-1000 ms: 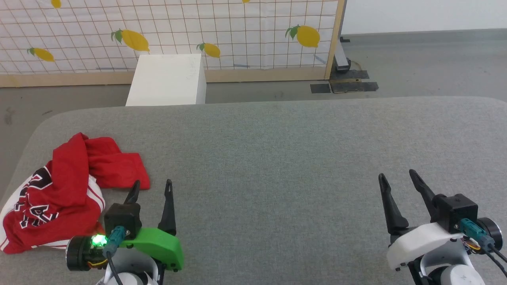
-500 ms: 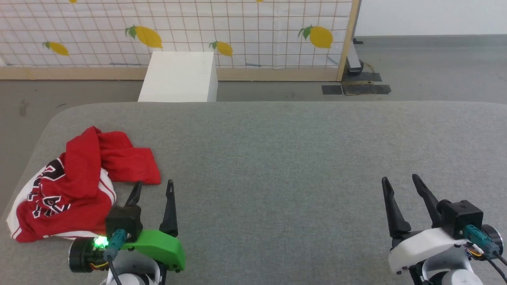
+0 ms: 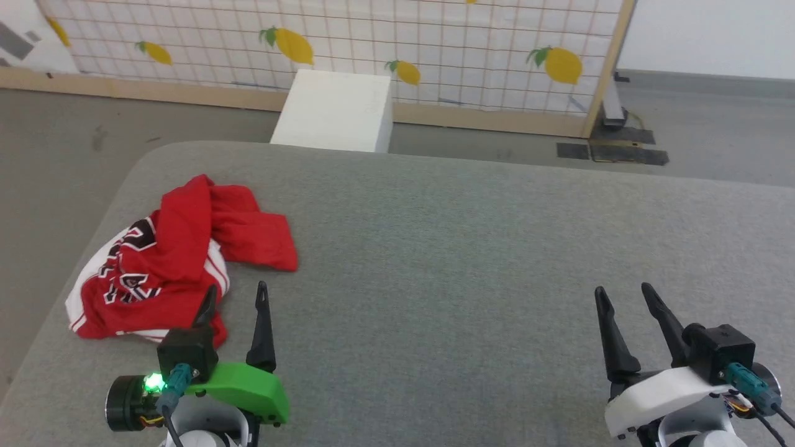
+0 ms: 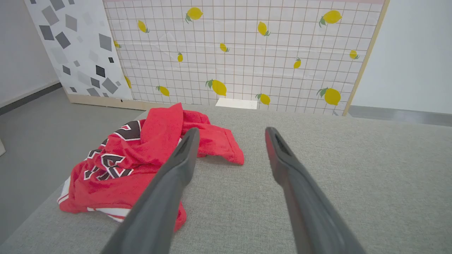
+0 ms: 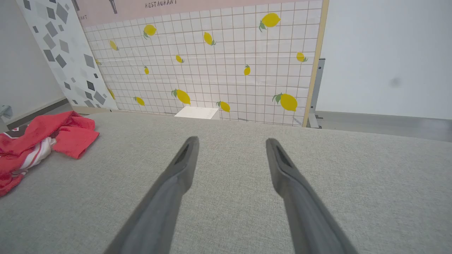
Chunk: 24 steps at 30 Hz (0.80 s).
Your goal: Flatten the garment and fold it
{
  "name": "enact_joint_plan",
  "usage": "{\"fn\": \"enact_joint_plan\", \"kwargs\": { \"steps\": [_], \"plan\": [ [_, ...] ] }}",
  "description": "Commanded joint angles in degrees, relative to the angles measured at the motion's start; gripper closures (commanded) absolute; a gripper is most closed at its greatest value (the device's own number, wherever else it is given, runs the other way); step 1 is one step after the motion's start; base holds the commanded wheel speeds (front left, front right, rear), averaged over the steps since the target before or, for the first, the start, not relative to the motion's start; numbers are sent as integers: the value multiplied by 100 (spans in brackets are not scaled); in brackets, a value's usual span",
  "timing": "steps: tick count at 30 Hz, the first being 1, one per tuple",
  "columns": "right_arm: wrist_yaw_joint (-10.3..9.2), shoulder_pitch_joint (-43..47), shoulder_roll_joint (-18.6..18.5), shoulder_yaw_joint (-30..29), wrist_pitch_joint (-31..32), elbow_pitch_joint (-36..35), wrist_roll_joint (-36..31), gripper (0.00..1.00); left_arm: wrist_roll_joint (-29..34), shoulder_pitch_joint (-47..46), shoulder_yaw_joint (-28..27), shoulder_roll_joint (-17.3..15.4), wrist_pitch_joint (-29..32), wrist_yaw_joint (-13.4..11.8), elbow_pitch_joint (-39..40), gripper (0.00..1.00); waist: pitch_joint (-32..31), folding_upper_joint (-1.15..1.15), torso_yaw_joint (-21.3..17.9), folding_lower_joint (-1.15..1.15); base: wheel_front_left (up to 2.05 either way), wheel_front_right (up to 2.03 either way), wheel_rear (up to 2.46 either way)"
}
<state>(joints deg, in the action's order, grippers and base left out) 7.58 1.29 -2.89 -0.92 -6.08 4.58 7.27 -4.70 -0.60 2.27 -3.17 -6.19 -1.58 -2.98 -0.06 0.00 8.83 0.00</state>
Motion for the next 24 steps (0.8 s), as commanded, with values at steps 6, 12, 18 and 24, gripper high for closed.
{"fn": "enact_joint_plan", "kwargs": {
  "steps": [6, 12, 18, 24],
  "plan": [
    [-4, 136, 1, 42, -125, 99, 122, 0, -44, 116, -27, 14, -118, -37, -44, 0, -78, 0, 429, 0, 0, 0, 0],
    [-5, 204, 1, 83, -198, 165, 229, 0, -57, 194, -54, 16, -191, -41, -59, 0, -146, 0, 702, 0, 0, 0, 0],
    [-5, 253, 1, 148, -316, 279, 325, 0, -43, 287, -96, 18, -308, -30, -111, 0, -237, 0, 1065, 0, 0, 0, 0],
    [-6, 291, 1, 198, -410, 368, 336, 0, -43, 328, -121, 20, -402, -47, -156, 0, -276, 0, 1255, 0, 0, 0, 0]
  ]
}}
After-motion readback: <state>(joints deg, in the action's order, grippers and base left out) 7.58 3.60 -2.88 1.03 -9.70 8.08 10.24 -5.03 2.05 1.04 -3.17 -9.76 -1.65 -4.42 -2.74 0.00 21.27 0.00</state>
